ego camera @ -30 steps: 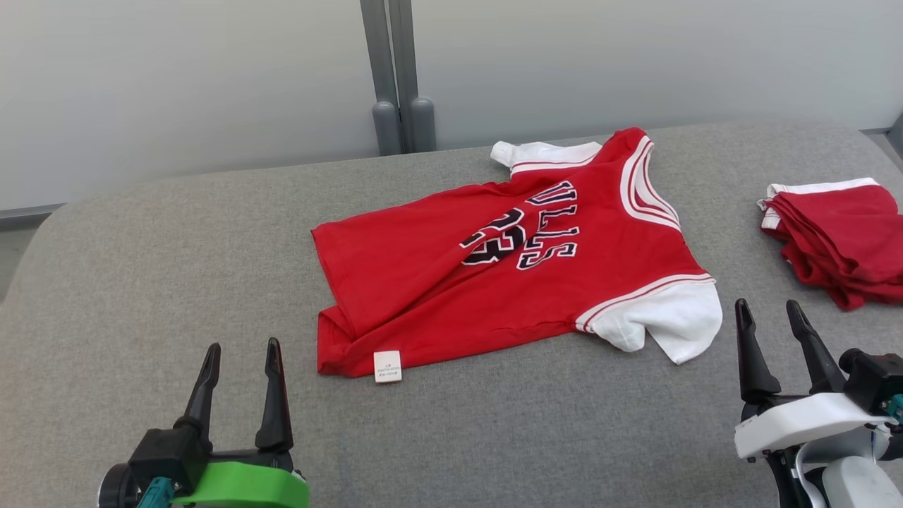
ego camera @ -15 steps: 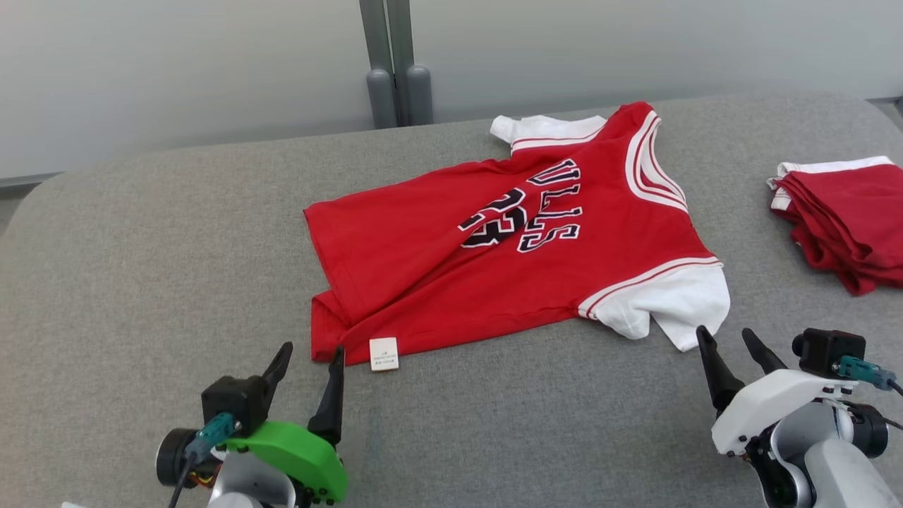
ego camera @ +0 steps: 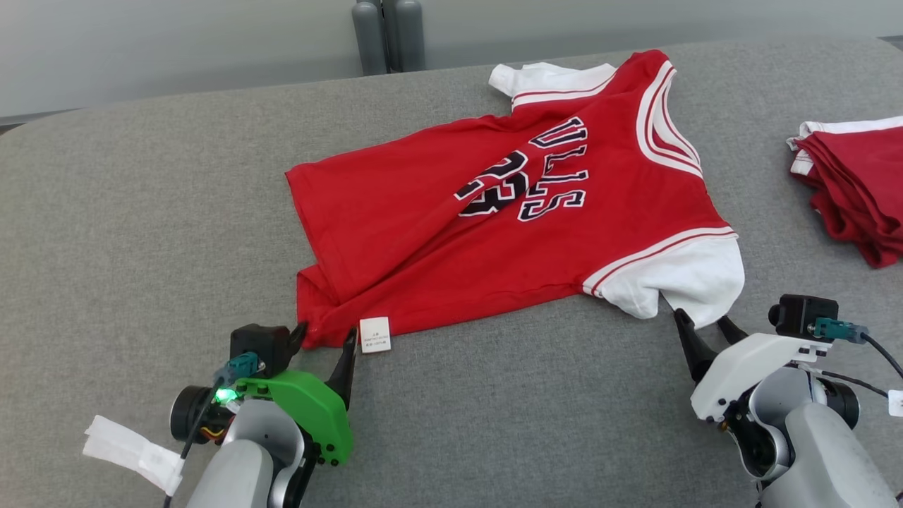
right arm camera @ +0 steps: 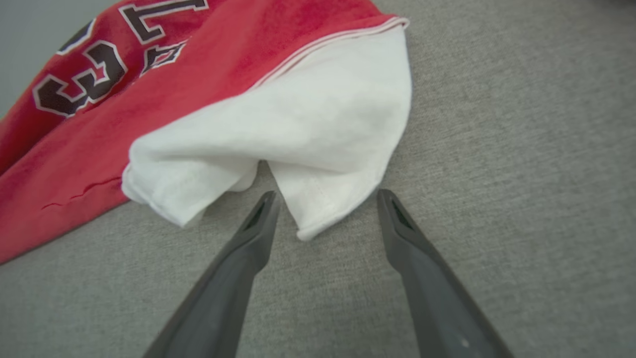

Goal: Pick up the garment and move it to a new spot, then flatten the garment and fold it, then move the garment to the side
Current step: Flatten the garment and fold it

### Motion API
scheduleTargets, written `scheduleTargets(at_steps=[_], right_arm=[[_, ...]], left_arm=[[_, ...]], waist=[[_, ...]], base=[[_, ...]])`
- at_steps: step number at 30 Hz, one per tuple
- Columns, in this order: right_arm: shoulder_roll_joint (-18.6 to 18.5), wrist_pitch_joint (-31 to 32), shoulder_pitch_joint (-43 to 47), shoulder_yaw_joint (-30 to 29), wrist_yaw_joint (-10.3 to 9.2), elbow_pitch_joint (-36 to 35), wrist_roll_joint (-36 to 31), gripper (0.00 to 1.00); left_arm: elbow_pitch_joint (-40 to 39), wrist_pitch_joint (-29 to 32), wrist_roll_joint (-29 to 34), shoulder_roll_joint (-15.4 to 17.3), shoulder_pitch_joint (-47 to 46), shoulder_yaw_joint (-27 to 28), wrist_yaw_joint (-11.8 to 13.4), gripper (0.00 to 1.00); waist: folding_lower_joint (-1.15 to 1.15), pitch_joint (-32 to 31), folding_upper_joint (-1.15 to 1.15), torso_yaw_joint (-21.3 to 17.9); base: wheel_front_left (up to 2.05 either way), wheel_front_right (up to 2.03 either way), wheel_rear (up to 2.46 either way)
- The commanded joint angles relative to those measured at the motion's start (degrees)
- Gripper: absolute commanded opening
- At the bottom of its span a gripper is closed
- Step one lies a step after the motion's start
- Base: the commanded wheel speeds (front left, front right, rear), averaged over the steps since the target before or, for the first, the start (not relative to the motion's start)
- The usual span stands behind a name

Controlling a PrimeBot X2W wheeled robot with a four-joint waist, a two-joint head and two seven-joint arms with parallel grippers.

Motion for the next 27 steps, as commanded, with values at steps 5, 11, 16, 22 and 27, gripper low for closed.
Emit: scheduleTargets(at_steps=[5,11,16,22,27], right_arm=[[0.6,-0.6,-1.8,1.0,0.02,1.5,1.4,1.0],[0.8,-1.7,-2.4,2.0,0.02,3.5,2.8,1.0],[0.4,-3.1,-2.8,2.5,0.02,4.8,3.6,0.73],[-0.1,-5.3,-3.9,2.2,0.02,6.4,3.7,0.66],[-0.4,-6.8,-4.6,2.3,0.02,7.7,3.5,0.0]], left_arm=[[1.8,0.2,-0.8,0.5,-2.1,0.7,0.8,1.0],[1.2,-0.4,-1.8,0.6,-1.3,1.2,1.1,1.0],[0.2,0.0,-3.0,0.7,-0.5,0.7,0.6,0.84],[0.0,0.4,-3.5,0.9,-0.6,0.2,0.2,0.47],[1.1,0.6,-4.2,1.0,-1.1,0.1,0.1,0.02]], waist=[[0.0,1.1,0.0,-0.5],[0.0,1.1,0.0,0.0],[0.0,0.7,0.0,0.4],[0.0,0.6,0.0,0.5],[0.0,0.6,0.0,0.3]], base=[[0.0,0.0,0.0],[0.0,0.0,0.0],[0.0,0.0,0.0],[0.0,0.0,0.0],[0.0,0.0,0.0]])
